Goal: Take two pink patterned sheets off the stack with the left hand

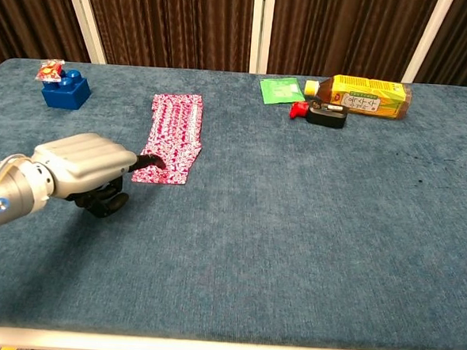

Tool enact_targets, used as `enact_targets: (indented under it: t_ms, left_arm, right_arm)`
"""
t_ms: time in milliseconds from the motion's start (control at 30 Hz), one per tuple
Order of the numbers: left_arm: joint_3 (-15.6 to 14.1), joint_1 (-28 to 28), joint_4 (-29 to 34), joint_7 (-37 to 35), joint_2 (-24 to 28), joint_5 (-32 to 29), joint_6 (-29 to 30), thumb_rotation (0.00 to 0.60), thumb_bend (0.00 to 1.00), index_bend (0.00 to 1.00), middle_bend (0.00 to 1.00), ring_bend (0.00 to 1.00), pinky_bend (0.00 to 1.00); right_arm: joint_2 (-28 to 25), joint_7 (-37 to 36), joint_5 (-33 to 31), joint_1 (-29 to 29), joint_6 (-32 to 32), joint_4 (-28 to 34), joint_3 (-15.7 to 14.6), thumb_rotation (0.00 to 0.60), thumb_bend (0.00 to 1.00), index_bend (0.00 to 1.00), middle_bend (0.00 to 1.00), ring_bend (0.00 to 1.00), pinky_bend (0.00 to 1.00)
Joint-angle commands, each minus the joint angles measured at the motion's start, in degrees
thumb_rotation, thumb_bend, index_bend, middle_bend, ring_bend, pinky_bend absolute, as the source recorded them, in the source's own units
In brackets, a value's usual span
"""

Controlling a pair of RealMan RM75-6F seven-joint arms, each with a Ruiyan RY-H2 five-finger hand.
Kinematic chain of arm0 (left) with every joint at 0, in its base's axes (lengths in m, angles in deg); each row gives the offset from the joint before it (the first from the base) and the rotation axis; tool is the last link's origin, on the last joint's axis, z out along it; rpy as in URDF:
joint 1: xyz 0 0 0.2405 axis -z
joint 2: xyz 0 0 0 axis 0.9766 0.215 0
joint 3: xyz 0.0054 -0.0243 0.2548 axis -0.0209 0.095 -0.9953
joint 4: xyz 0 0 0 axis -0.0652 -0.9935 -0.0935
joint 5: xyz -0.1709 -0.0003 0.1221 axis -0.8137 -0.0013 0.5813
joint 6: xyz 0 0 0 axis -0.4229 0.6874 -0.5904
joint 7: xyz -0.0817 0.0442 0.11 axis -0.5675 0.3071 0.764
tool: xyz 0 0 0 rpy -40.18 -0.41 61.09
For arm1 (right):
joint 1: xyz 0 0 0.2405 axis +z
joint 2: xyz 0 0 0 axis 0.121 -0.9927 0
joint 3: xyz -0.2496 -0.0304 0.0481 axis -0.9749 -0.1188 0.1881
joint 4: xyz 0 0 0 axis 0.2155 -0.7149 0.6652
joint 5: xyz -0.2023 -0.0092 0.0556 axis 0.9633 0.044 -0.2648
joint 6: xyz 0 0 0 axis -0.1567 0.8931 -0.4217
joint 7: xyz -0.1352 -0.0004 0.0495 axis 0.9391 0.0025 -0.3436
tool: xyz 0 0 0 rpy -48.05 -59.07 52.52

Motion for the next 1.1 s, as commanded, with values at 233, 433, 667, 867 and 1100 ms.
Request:
enact_targets:
  t_ms: [233, 433, 667, 867, 1100]
  left_arm:
    - [-1.1, 2.0, -0.3, 4.1, -0.3, -5.7, -0.1, 0.6, 0.58, 0.11, 0.88, 0.89, 0.92]
    - [-2.0, 2.2, 2.6, 5.7, 1.7, -8.4, 1.8, 0.6, 0.58, 0.13, 0.88, 0.89, 0.92]
    - [-3.1, 2.5, 5.1, 7.1, 4.0, -12.5, 2.9, 0.6, 0.58, 0.16, 0.88, 0.89, 0.92]
    - [-3.8, 2.6, 5.6, 6.7, 6.1, -15.1, 3.6, 0.6, 0.58, 0.2, 0.89, 0.89, 0.9]
    - [-4.1, 3.0, 5.8, 7.9, 9.0, -21.0, 4.6, 0.6, 0.59, 0.22, 0.89, 0.89, 0.9]
  right_arm:
    - [0.0, -1.3, -0.2, -0.1, -0.5, -1.2, 0.0, 0.6, 0.21, 0.0, 0.0, 0.0, 0.0]
    - [0.2, -1.2, 0.2, 0.0, -0.6, -1.2, -0.1, 0.6, 0.21, 0.0, 0.0, 0.0, 0.0]
    - [0.4, -0.6, 0.3, 0.1, -0.5, -0.9, -0.1, 0.6, 0.21, 0.0, 0.0, 0.0, 0.0]
    - [0.3, 0.0, 0.5, 0.1, -0.2, -0.5, -0.1, 0.6, 0.21, 0.0, 0.0, 0.0, 0.0]
    - [0.3, 0.3, 0.4, 0.3, -0.4, -0.3, -0.1, 0.6, 0.21, 0.0, 0.0, 0.0, 0.0]
